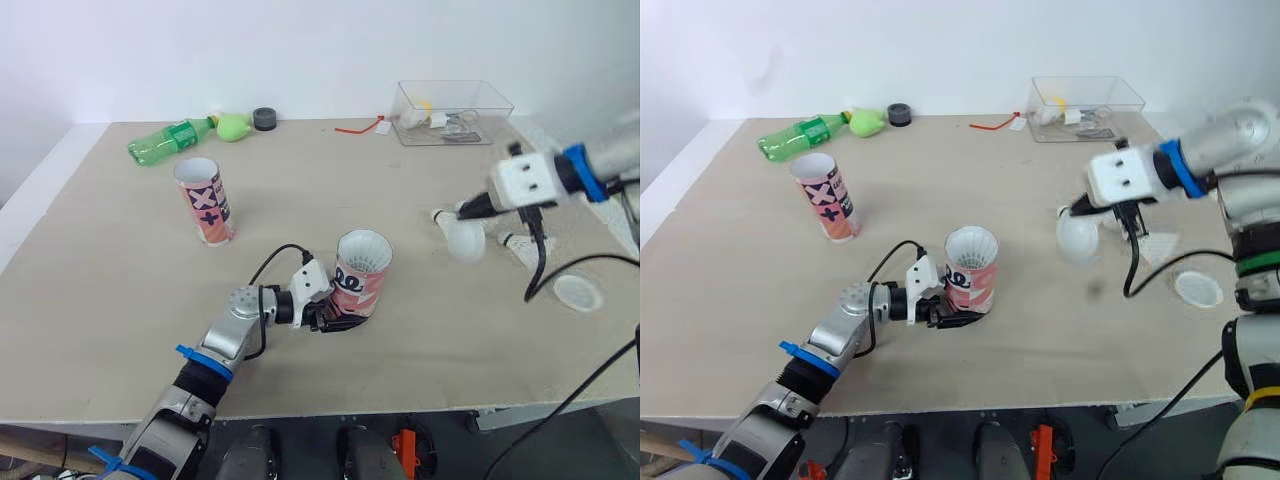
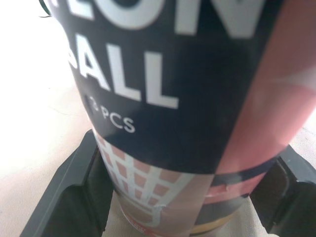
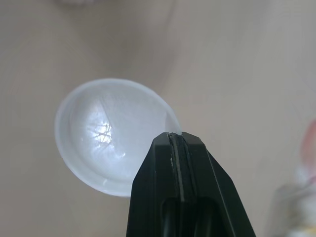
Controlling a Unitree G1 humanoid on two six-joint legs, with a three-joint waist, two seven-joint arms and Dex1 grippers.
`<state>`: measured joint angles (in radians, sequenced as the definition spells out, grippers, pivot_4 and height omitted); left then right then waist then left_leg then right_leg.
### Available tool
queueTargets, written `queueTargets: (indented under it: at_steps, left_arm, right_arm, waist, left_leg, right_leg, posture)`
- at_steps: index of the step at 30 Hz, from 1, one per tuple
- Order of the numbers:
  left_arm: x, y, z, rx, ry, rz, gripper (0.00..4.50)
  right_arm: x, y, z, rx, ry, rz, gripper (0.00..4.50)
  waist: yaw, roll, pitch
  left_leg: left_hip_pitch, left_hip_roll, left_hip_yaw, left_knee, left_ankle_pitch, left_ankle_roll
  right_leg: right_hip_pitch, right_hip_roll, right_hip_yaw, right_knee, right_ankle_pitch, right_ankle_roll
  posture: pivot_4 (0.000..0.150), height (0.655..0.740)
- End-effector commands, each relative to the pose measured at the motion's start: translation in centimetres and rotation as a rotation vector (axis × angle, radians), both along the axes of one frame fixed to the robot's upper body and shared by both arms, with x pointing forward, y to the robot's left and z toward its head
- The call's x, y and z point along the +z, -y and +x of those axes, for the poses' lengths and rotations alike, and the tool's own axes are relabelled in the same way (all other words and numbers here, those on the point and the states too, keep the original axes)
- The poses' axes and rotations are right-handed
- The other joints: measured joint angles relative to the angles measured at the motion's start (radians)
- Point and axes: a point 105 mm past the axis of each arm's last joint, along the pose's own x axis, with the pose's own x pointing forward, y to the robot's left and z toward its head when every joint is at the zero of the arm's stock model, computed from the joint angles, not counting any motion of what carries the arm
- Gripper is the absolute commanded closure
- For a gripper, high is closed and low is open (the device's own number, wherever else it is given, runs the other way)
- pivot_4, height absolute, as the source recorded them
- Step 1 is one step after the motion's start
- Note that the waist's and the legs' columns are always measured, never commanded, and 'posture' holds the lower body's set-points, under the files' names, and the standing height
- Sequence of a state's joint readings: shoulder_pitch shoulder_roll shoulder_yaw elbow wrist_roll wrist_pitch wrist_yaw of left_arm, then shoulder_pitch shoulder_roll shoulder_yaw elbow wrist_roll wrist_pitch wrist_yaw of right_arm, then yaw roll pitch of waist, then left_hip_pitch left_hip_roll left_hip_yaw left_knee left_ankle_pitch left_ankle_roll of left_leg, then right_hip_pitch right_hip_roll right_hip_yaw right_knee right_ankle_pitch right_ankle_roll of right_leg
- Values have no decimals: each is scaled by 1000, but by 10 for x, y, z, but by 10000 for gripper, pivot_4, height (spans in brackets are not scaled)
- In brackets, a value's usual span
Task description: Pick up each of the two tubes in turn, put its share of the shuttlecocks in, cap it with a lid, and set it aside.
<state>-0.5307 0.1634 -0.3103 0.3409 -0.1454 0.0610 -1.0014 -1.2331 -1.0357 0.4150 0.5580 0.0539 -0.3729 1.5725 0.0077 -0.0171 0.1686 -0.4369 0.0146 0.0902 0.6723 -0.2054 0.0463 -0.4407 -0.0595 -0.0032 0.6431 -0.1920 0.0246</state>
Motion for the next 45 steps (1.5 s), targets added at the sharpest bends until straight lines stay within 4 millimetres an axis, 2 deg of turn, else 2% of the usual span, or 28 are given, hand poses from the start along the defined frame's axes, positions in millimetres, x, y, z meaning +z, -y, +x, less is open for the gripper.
queueTargets:
  at_steps: [1, 5, 9, 16, 21, 33, 45]
  left_arm:
    - [-5, -2, 3, 7, -9, 21, 14004]
    - [-5, -2, 6, 10, -4, 31, 14004]
    - [-6, -1, 8, 13, -5, 31, 14004]
    - [-7, -3, 9, 13, -3, 40, 14004]
    - [-9, -4, 7, 9, -6, 46, 14004]
    - [-10, -4, 6, 10, -9, 44, 14004]
    - [-10, -4, 6, 14, -10, 42, 14004]
  right_arm:
    - [16, -18, -9, 104, 22, -35, 44519]
    - [39, -50, -18, 250, 90, -65, 44519]
    - [47, -73, -30, 372, 103, -80, 44519]
    - [38, -97, -50, 558, 82, -103, 44519]
    - [25, -117, -49, 636, 61, -137, 44519]
    - [3, -130, -37, 689, 57, -242, 44519]
    - [-13, -143, -37, 753, 40, -253, 44519]
  waist:
    - [0, 0, 0]
    - [-1, 1, 0]
    - [-1, 1, 0]
    - [0, 0, 0]
    - [-1, 0, 0]
    - [-1, 0, 0]
    - [-1, 0, 0]
  left_leg:
    - [0, 0, 0, 0, 0, 0]
    - [0, 0, 2, 0, 0, 0]
    - [0, 2, 1, 0, 0, 0]
    - [0, 2, 1, 0, 0, 0]
    - [0, 3, 1, 0, 0, 0]
    - [0, 5, 1, 0, 0, -1]
    - [0, 6, 1, 0, 0, -1]
  right_leg:
    - [0, 0, -1, 0, 0, 0]
    - [-1, -3, 0, 0, 1, -1]
    - [-1, -3, -2, 0, 2, -2]
    - [-1, -5, -2, 0, 2, -3]
    - [-1, -4, -2, 0, 2, -3]
    - [-1, -2, -3, 0, 3, -6]
    - [-1, -1, -3, 0, 3, -6]
  posture:
    - [1500, 7400]
    - [1500, 7400]
    - [1500, 7400]
    - [1500, 7400]
    - [1500, 7400]
    - [1500, 7400]
    - [1500, 7400]
